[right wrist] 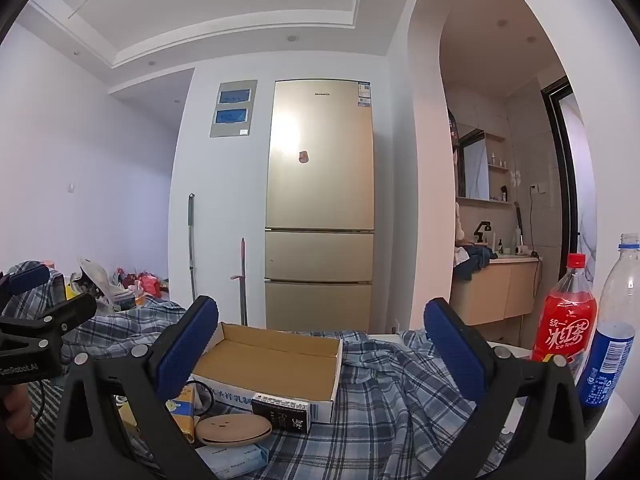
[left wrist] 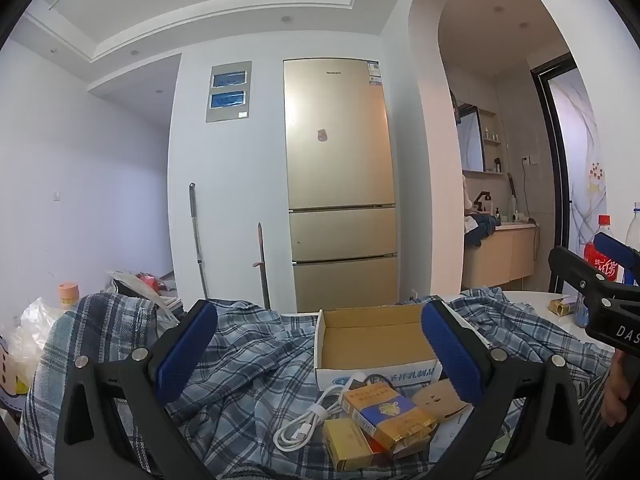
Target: Organize soft objects
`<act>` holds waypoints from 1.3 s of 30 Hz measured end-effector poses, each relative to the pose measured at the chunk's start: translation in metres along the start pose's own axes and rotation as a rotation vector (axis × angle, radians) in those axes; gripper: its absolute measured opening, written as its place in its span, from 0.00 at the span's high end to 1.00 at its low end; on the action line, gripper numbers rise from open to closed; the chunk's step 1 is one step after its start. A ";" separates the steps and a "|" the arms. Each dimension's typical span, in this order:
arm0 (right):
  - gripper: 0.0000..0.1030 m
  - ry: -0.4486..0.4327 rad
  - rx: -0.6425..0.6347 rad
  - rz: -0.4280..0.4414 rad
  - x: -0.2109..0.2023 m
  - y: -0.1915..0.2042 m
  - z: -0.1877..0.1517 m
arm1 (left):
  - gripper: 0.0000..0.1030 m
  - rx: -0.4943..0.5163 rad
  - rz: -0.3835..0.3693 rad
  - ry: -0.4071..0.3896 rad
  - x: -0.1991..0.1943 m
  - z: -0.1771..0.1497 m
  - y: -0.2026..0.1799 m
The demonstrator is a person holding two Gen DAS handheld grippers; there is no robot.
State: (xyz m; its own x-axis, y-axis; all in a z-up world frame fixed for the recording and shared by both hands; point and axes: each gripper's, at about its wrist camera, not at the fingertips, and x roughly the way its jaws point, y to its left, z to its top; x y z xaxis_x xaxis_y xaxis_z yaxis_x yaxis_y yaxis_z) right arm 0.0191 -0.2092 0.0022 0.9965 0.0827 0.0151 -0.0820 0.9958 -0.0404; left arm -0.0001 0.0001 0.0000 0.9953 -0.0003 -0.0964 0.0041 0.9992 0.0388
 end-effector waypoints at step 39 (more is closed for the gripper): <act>0.00 0.073 -0.001 0.016 0.012 0.001 -0.002 | 0.00 0.027 -0.028 -0.014 -0.004 -0.002 -0.008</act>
State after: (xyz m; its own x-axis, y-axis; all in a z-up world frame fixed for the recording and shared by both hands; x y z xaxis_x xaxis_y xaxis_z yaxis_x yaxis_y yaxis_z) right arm 0.0308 -0.2072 0.0001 0.9937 0.0954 -0.0581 -0.0979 0.9943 -0.0412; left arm -0.0046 -0.0075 -0.0017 0.9961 -0.0293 -0.0835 0.0347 0.9974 0.0633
